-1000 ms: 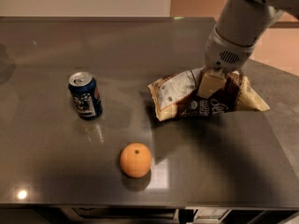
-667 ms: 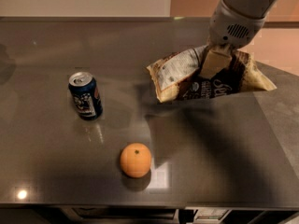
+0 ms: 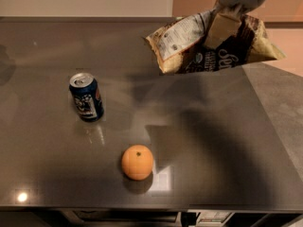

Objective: Pick brown chip bag

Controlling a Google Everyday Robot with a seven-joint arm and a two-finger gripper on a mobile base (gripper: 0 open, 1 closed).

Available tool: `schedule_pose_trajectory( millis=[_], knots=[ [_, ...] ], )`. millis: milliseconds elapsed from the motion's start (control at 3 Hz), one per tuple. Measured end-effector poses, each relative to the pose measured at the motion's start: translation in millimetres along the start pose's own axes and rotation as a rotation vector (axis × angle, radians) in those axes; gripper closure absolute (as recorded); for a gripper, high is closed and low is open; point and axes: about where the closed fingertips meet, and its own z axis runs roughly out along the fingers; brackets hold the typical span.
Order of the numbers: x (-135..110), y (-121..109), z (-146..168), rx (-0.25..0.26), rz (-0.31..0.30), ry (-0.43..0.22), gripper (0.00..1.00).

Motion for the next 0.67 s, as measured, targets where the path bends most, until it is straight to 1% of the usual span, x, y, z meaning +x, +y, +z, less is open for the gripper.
schedule_pose_trajectory(
  millis=[333, 667],
  knots=[
    [-7.0, -8.1, -2.3, 0.032, -0.002, -0.024, 1.0],
    [-12.3, -13.8, -1.7, 0.054, -0.004, -0.04, 1.0]
  ],
)
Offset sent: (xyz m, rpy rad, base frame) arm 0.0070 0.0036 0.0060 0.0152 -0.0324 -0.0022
